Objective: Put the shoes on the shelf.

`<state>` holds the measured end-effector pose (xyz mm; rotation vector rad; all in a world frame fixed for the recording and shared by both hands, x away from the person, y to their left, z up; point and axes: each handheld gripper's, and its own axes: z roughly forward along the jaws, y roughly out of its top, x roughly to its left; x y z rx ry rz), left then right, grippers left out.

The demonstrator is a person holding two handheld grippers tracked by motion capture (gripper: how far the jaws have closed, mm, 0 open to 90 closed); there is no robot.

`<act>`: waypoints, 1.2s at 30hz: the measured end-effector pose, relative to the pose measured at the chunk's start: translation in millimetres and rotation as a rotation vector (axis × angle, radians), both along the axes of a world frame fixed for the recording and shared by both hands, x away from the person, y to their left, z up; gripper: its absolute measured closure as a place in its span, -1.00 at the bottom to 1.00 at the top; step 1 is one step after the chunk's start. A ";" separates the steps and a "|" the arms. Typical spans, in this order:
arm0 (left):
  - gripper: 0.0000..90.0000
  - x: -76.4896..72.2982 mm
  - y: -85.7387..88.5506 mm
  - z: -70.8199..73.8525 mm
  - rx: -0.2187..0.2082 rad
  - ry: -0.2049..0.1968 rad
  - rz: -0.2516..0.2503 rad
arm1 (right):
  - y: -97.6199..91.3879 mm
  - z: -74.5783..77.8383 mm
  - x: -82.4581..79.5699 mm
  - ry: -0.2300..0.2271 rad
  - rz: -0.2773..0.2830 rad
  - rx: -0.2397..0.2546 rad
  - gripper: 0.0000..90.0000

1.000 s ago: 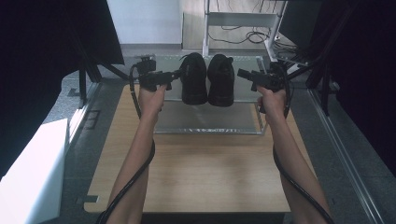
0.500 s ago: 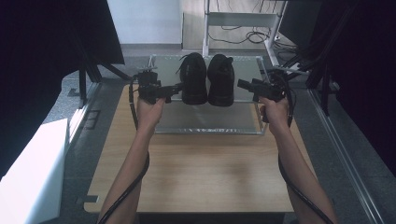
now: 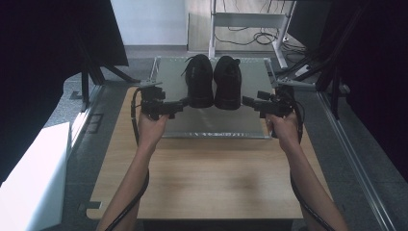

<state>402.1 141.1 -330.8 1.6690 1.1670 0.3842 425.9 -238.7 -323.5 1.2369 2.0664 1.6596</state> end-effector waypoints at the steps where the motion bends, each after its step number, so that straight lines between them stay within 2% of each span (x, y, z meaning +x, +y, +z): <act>1: -1.00 -2.2 -0.6 -0.9 0.004 -0.002 -0.005 | 1.0 -0.7 -2.3 -0.004 0.004 -0.003 -0.75; 7: -1.00 -15.6 -4.6 -6.4 -0.003 -0.016 -0.033 | 4.5 -5.4 -15.7 -0.016 0.031 -0.020 -0.77; 12: -1.00 -27.3 -10.2 -10.2 0.027 -0.028 -0.050 | 5.6 -8.2 -27.6 -0.028 0.047 -0.050 -0.79; 16: -1.00 -36.6 -13.8 -16.2 0.030 -0.028 -0.066 | 7.2 -12.7 -37.2 -0.041 0.064 -0.082 -0.83; 26: -1.00 -59.1 -17.9 -34.5 0.024 -0.006 -0.103 | 7.2 -27.6 -60.7 -0.033 0.106 -0.116 -0.84; 36: -1.00 -88.1 -17.1 -43.9 0.067 -0.023 -0.124 | -0.2 -47.2 -88.2 -0.023 0.130 -0.161 -0.86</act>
